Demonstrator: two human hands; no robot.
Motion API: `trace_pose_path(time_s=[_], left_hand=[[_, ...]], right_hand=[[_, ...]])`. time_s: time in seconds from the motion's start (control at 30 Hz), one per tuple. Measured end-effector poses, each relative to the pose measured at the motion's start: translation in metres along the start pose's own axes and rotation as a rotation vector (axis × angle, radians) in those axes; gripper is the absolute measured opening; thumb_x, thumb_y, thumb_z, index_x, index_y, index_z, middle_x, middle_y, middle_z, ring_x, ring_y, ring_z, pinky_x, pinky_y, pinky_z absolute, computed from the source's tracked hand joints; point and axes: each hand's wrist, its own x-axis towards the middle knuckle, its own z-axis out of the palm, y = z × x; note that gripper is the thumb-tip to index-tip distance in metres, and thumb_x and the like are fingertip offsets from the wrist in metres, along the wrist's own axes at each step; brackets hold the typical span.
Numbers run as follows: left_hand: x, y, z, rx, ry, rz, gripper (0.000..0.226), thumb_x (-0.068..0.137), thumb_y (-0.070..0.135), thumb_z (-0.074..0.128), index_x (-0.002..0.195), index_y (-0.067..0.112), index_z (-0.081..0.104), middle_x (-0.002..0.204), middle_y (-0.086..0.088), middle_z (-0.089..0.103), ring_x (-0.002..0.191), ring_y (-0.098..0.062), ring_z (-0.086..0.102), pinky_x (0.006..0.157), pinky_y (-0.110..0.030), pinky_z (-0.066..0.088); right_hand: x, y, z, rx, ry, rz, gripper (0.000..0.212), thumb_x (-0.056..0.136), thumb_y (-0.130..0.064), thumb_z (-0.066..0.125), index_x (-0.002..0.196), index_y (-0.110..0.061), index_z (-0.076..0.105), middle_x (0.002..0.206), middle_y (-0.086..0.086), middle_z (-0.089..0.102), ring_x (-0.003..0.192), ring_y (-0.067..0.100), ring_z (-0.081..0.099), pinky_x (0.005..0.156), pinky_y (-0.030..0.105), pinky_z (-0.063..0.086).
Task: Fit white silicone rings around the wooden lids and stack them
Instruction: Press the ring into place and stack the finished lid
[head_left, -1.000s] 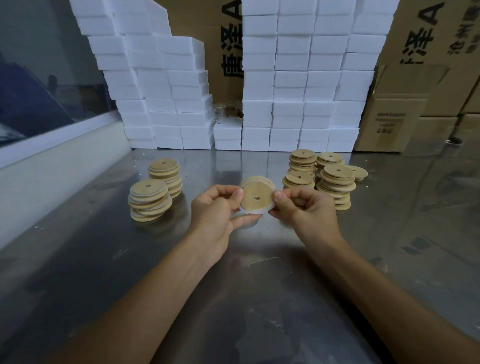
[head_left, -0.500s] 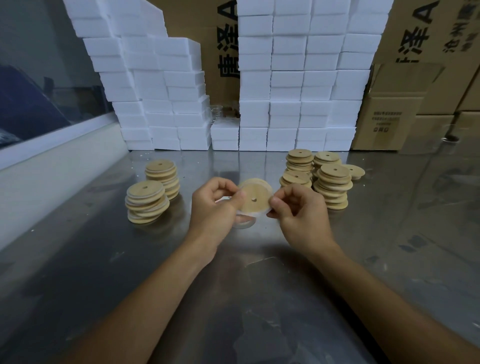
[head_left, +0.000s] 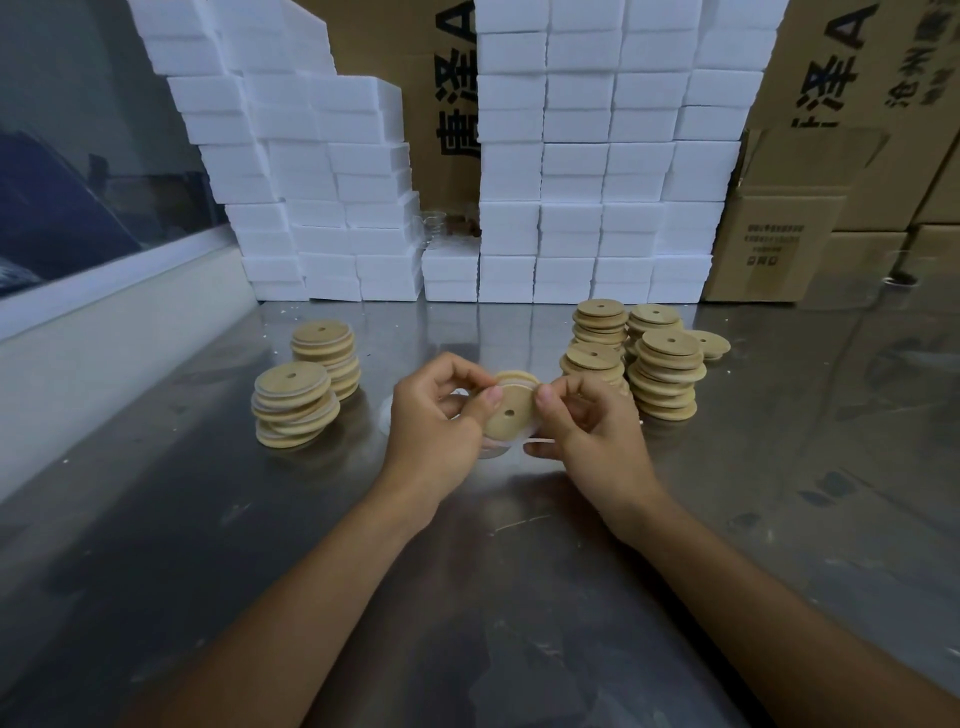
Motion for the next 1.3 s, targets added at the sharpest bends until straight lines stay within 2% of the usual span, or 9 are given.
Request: trace_pose_path(time_s=[0.13, 0.2, 0.33, 0.57, 0.77, 0.87, 0.97, 1.17, 1.3], left_hand=[[-0.002, 0.004, 0.001, -0.096, 0.003, -0.098, 0.015, 0.085, -0.001, 0.070, 0.077, 0.011, 0.063, 0.082, -0.006, 0.070, 0.076, -0.023, 0.072, 0.058, -0.043, 0.061], [-0.003, 0.007, 0.001, -0.138, 0.023, -0.147, 0.014, 0.086, 0.001, 0.070, 0.077, 0.009, 0.063, 0.087, -0.011, 0.069, 0.079, -0.027, 0.072, 0.059, -0.044, 0.061], [-0.004, 0.011, 0.003, -0.250, 0.023, -0.255, 0.010, 0.088, 0.002, 0.067, 0.080, 0.005, 0.061, 0.098, -0.020, 0.068, 0.076, -0.024, 0.073, 0.061, -0.047, 0.061], [-0.005, 0.010, 0.003, -0.378, 0.068, -0.333, 0.010, 0.090, -0.001, 0.063, 0.082, 0.004, 0.058, 0.101, -0.023, 0.066, 0.092, -0.032, 0.069, 0.067, -0.052, 0.060], [-0.006, 0.010, 0.010, -0.605, 0.027, -0.460, 0.010, 0.089, -0.006, 0.062, 0.081, 0.000, 0.058, 0.109, -0.029, 0.066, 0.103, -0.042, 0.066, 0.072, -0.061, 0.057], [-0.004, 0.009, 0.010, -0.671, 0.044, -0.487, 0.011, 0.089, -0.007, 0.060, 0.081, 0.000, 0.058, 0.104, -0.027, 0.068, 0.099, -0.041, 0.068, 0.067, -0.058, 0.058], [-0.001, 0.010, 0.007, -0.724, 0.071, -0.487, 0.009, 0.091, -0.006, 0.058, 0.084, 0.000, 0.057, 0.098, -0.025, 0.069, 0.089, -0.035, 0.071, 0.059, -0.049, 0.058], [-0.003, 0.009, 0.008, -0.695, 0.019, -0.485, 0.011, 0.090, -0.007, 0.058, 0.084, 0.002, 0.054, 0.110, -0.028, 0.064, 0.103, -0.041, 0.066, 0.064, -0.051, 0.059], [-0.002, 0.007, 0.002, -0.253, 0.032, -0.294, 0.012, 0.087, -0.002, 0.067, 0.082, 0.006, 0.060, 0.098, -0.019, 0.070, 0.089, -0.031, 0.072, 0.061, -0.040, 0.061]], right_hand=[[0.003, -0.004, -0.003, 0.127, 0.040, 0.069, 0.011, 0.092, -0.007, 0.064, 0.081, -0.002, 0.064, 0.070, 0.009, 0.072, 0.068, 0.018, 0.069, 0.063, 0.027, 0.060], [0.004, -0.005, -0.004, 0.131, 0.059, 0.069, 0.012, 0.090, -0.006, 0.065, 0.078, -0.004, 0.066, 0.067, 0.008, 0.072, 0.066, 0.018, 0.069, 0.061, 0.027, 0.059], [0.004, -0.007, -0.006, 0.145, 0.052, 0.046, 0.010, 0.089, -0.007, 0.067, 0.079, -0.005, 0.068, 0.068, 0.009, 0.073, 0.064, 0.016, 0.069, 0.058, 0.021, 0.055], [0.002, -0.003, -0.008, 0.159, -0.016, 0.109, 0.010, 0.090, -0.009, 0.065, 0.089, 0.001, 0.069, 0.080, 0.011, 0.075, 0.075, 0.016, 0.072, 0.067, 0.023, 0.058], [0.005, -0.007, -0.008, 0.286, 0.074, 0.167, 0.012, 0.091, -0.003, 0.063, 0.092, 0.008, 0.068, 0.077, 0.014, 0.074, 0.068, 0.016, 0.071, 0.060, 0.019, 0.055], [0.004, -0.006, -0.005, 0.304, 0.101, 0.165, 0.017, 0.090, -0.007, 0.066, 0.096, 0.008, 0.069, 0.084, 0.017, 0.075, 0.076, 0.019, 0.074, 0.065, 0.022, 0.057], [0.002, -0.006, -0.003, 0.268, 0.019, 0.183, 0.016, 0.089, -0.013, 0.067, 0.093, 0.003, 0.070, 0.085, 0.014, 0.076, 0.079, 0.020, 0.074, 0.069, 0.026, 0.060], [0.003, -0.001, -0.006, 0.148, 0.046, 0.099, 0.008, 0.091, -0.001, 0.063, 0.083, 0.002, 0.065, 0.070, 0.010, 0.069, 0.064, 0.012, 0.066, 0.063, 0.020, 0.056], [0.007, 0.000, -0.010, -0.120, 0.077, -0.066, 0.012, 0.090, 0.004, 0.064, 0.079, -0.001, 0.064, 0.069, 0.008, 0.068, 0.058, 0.008, 0.064, 0.058, 0.019, 0.054]])
